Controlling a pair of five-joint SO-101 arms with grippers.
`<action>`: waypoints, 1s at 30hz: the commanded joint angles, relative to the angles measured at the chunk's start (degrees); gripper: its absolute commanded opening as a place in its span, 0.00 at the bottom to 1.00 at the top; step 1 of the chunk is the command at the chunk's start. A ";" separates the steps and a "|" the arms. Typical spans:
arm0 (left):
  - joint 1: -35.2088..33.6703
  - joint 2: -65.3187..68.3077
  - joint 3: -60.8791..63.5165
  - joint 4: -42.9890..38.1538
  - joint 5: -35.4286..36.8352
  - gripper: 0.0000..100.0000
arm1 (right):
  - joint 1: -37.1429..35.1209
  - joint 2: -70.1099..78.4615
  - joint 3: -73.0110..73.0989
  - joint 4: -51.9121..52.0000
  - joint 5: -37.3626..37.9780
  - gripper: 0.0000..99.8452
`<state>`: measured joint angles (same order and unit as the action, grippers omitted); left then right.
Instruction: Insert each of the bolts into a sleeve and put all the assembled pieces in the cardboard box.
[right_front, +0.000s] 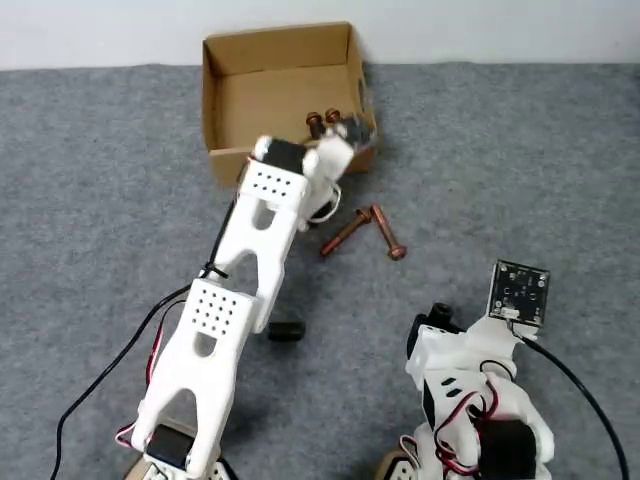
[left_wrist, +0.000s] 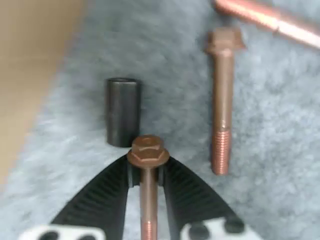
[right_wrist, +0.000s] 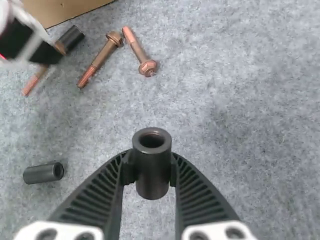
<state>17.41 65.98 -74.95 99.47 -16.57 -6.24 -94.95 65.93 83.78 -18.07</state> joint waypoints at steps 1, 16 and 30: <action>1.58 -13.27 2.24 1.23 4.13 0.00 | 0.13 0.04 -0.35 -0.92 -0.70 0.01; 6.33 -68.75 63.34 -2.73 16.79 0.00 | -4.62 -0.04 -0.70 -0.84 -0.70 0.01; 6.33 -116.66 110.46 -32.62 32.00 0.00 | -17.80 -0.13 -2.37 -5.32 -0.35 0.01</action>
<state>23.47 -39.78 27.65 75.38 13.67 -21.45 -94.95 65.93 81.58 -18.24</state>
